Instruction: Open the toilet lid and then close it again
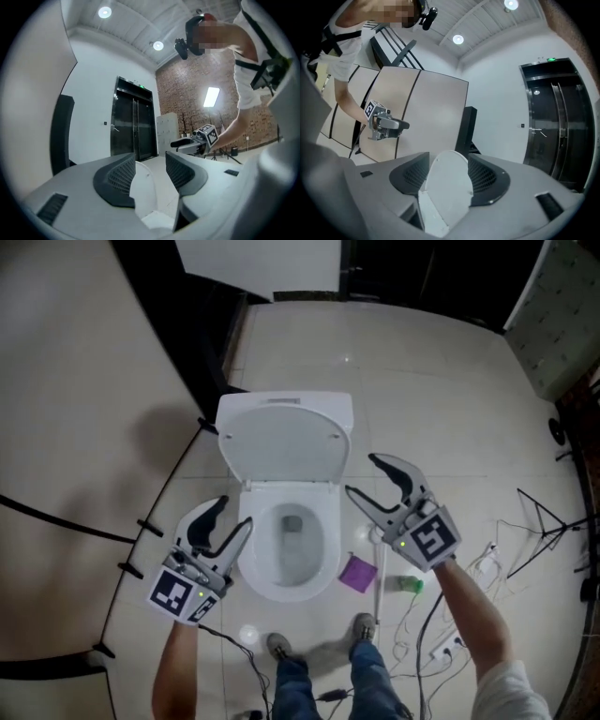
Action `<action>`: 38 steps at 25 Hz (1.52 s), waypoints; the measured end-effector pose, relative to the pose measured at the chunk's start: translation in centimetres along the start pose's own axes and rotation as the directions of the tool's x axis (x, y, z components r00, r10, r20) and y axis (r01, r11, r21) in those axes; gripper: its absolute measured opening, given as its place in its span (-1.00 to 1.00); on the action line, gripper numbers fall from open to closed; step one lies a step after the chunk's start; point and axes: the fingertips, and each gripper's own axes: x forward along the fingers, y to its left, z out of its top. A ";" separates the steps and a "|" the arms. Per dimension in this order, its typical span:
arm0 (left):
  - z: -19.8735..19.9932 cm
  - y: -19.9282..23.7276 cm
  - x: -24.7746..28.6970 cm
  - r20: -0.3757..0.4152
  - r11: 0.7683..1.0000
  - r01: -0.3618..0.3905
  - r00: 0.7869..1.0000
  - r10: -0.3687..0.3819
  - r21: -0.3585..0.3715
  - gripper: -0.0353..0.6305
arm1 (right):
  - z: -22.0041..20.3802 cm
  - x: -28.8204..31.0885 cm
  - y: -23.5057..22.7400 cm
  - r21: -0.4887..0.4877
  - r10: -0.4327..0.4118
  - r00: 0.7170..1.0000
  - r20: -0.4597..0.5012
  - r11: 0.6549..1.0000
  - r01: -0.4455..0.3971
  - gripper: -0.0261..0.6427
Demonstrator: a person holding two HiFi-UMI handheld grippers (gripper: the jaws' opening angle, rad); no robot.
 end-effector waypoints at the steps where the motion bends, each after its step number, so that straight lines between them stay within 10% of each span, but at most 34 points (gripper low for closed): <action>1: 0.2 -1.4 -0.6 0.013 1.000 -0.003 1.000 0.004 -0.029 -0.31 | 0.2 -0.8 1.6 -0.018 0.017 1.000 -0.018 1.000 -0.017 -0.17; 15: 7.3 -8.3 -7.1 -0.020 0.983 -0.148 0.989 0.146 -0.109 -0.31 | 7.9 -10.0 10.2 0.203 -0.053 0.998 -0.038 0.977 0.060 -0.17; 38: 12.6 -11.4 -8.8 0.058 0.987 -0.153 0.986 0.155 -0.044 -0.33 | 12.8 -14.7 8.0 0.127 -0.117 0.993 0.008 0.985 0.115 -0.17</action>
